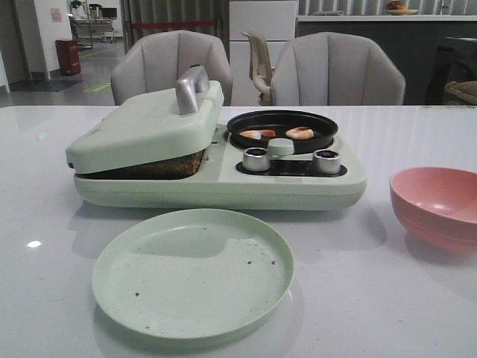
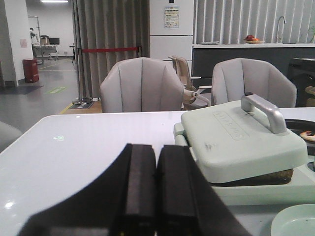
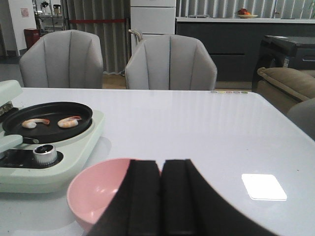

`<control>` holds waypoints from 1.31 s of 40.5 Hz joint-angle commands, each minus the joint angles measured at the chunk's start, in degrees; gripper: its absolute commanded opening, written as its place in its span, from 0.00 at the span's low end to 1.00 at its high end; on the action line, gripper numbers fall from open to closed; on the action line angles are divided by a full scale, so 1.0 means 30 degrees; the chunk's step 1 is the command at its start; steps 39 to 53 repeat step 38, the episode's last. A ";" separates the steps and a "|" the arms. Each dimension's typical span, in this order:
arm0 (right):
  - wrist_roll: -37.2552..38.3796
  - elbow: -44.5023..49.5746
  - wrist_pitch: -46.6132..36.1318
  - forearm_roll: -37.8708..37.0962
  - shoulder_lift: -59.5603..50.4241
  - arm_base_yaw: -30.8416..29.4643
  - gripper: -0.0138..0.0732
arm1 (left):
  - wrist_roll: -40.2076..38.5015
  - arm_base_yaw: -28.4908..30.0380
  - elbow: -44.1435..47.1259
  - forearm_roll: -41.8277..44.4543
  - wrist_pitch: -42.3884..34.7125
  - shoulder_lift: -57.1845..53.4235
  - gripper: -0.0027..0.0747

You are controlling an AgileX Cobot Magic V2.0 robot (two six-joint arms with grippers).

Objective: Make breakfast with bread and shrimp

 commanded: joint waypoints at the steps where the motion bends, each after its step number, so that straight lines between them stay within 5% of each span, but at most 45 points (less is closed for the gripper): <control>1: 0.0018 0.0491 -0.3777 0.0497 -0.0451 -0.0190 0.21 | 0.0002 -0.0159 0.0101 -0.0175 -0.1708 -0.0412 0.16; 53: 0.0018 0.0409 -0.3572 0.0831 -0.0451 0.0488 0.21 | 0.0002 -0.0159 0.0101 -0.0175 -0.1708 -0.0402 0.16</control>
